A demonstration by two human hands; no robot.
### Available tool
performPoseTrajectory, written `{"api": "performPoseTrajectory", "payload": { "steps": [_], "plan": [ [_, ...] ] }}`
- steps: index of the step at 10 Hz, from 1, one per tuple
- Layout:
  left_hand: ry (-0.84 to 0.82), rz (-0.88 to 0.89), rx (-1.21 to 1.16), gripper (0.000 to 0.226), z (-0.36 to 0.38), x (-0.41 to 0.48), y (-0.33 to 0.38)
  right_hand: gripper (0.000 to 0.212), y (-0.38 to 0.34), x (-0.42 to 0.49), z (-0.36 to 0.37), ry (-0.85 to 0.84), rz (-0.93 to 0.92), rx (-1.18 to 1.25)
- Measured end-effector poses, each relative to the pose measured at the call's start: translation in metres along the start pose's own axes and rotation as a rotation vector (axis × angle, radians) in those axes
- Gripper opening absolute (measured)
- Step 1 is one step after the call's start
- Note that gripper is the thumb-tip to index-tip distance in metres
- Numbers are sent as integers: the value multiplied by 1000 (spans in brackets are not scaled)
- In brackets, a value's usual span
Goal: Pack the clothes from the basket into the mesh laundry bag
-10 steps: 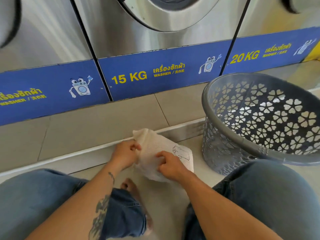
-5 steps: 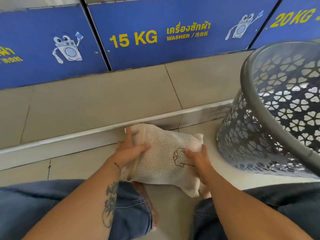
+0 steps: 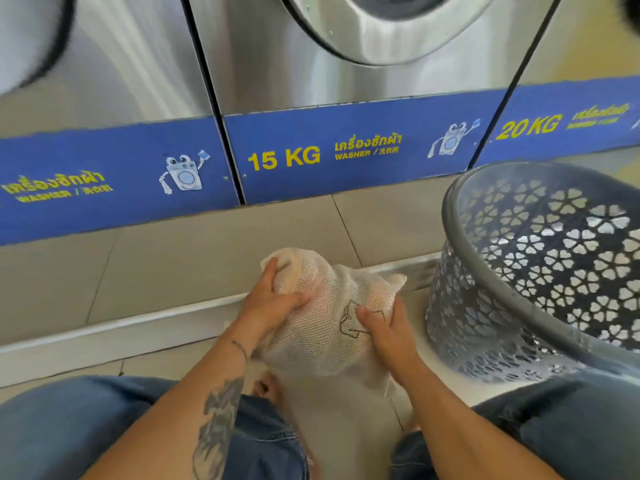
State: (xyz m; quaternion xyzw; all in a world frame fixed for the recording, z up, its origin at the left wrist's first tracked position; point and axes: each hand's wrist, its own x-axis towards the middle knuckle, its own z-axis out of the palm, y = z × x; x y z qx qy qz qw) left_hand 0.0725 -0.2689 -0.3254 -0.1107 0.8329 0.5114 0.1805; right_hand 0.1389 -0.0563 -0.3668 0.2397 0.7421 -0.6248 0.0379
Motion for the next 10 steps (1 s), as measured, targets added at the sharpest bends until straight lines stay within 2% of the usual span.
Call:
{"api": "performPoseTrajectory", "payload": {
  "steps": [1, 2, 3, 4, 6, 7, 8, 9, 10],
  "plan": [
    [77, 115, -27, 103, -35, -9, 38, 75, -55, 4, -4, 41, -165, -40],
    [105, 191, -61, 92, -69, -10, 73, 74, -115, 21, -3, 41, -275, -61],
    [123, 250, -57, 84, -89, 14, 97, 77, -164, 48, 4, 13, -310, -121],
    [89, 227, -40, 86, -93, 56, 108, 88, -189, 94, 11, 2, -287, -199],
    [17, 112, 46, 84, -67, 172, 64, 91, -155, 210, 50, -56, -137, -351],
    [-13, 45, 132, 64, -61, 192, 44, 88, -137, 234, 60, -67, -74, -445],
    [-39, -30, 332, 53, -74, 186, 59, 90, -149, 233, 52, -112, -25, -517],
    [-72, -61, 663, 50, -98, 175, 89, 81, -184, 215, 35, -167, 47, -613],
    [-78, 34, 887, 48, -120, 141, 140, 73, -238, 182, 12, -175, 55, -735]
  ]
}}
